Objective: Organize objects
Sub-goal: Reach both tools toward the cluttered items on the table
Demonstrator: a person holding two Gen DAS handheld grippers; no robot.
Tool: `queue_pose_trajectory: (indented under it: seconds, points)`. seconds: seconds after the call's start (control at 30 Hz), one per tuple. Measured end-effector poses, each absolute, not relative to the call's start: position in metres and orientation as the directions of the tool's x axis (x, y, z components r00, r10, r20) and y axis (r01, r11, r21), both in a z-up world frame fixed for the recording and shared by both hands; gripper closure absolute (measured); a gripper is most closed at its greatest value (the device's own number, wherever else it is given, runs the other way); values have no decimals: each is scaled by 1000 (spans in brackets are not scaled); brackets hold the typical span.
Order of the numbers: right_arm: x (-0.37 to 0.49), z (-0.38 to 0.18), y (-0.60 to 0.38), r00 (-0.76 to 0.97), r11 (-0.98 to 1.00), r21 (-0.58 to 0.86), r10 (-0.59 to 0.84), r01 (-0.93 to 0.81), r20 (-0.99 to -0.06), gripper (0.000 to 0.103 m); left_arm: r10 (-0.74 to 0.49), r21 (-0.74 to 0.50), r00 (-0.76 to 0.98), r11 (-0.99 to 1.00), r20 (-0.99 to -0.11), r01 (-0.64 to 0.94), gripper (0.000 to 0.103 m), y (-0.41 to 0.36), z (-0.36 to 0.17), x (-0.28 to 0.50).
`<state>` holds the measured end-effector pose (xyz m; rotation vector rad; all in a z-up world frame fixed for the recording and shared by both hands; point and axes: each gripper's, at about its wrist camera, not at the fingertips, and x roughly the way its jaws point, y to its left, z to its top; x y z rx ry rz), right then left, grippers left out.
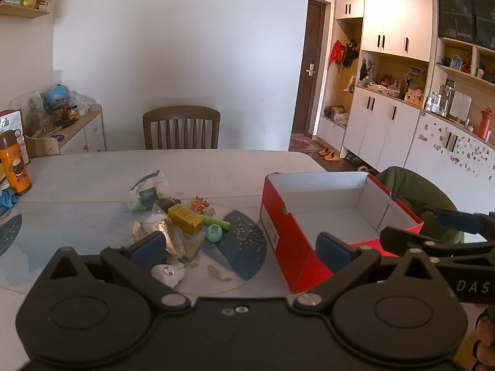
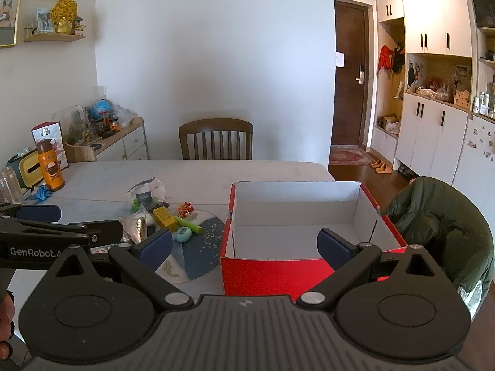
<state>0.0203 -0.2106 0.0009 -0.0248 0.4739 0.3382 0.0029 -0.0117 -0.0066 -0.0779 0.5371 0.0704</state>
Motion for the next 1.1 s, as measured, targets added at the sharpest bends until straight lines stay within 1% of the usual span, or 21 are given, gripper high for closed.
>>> queue_pose_trajectory:
  seconds: [0.33,0.57,0.9,1.0,1.1]
  points:
    - [25,2,-198,833,940,44,320,-337,-451,2,40,-68,860,994,-509,-87,0,-2,-7,7]
    - [35,1,-177,828,936,29,323,-350,-458,2,30,-88,858,992,-513,-87,0,20,-9,17]
    - [61,-7,-134,776,908,40,378,-416,-505,2,60,-98,828,986,-558,-137,0,78,-20,57]
    - [69,-11,-120,760,901,36,386,-432,-523,2,54,-103,818,985,-573,-137,0,96,-28,71]
    - [79,-14,-107,750,893,17,388,-450,-536,2,27,-95,805,990,-593,-104,1,110,-38,81]
